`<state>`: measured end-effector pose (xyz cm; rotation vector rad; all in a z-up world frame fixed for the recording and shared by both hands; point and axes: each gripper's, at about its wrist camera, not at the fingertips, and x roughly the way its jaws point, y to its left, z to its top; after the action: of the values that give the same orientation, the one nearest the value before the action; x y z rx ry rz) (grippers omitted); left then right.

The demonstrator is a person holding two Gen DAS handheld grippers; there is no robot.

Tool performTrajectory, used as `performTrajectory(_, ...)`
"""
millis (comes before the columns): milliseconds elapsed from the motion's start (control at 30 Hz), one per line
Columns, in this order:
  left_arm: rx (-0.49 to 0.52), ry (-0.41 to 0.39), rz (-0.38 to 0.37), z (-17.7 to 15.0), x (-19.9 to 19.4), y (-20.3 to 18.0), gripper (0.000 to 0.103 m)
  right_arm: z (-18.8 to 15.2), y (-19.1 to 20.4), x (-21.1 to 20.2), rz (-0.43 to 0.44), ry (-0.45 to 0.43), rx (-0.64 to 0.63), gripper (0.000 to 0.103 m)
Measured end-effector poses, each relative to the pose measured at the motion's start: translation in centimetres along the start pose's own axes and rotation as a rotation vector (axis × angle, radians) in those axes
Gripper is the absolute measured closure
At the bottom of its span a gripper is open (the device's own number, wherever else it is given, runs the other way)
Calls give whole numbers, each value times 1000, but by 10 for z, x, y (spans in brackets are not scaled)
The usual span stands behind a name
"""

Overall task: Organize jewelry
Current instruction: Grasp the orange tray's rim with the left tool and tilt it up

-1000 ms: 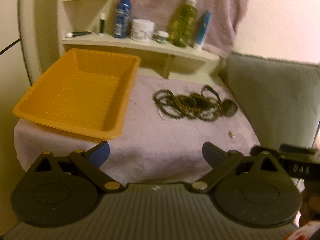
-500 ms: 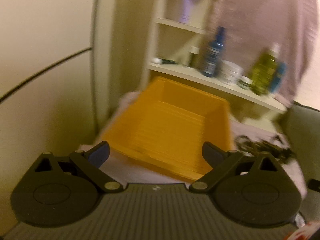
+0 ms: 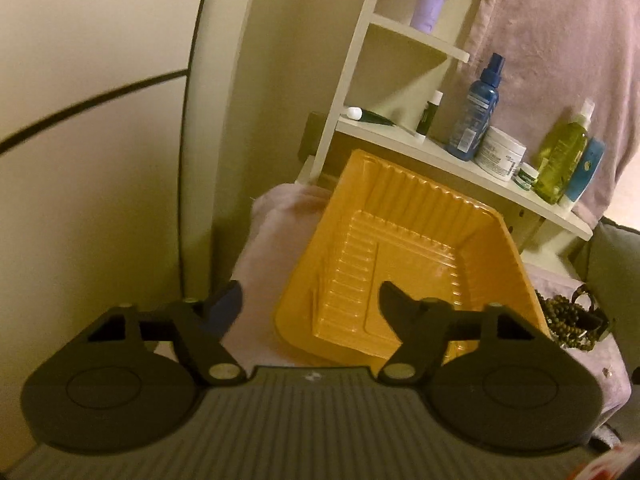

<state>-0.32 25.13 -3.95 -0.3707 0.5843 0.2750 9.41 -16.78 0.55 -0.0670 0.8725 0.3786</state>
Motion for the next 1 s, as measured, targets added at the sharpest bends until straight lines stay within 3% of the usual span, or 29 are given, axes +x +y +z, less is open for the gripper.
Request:
performTrajectory(400,-37,47,-69,-3,28,10,73,6,9,16,-10,30,-17,1)
performTrajectory(1000,-27,70,-25,-3,26,0,94,2,0,8,-4,1,21,1)
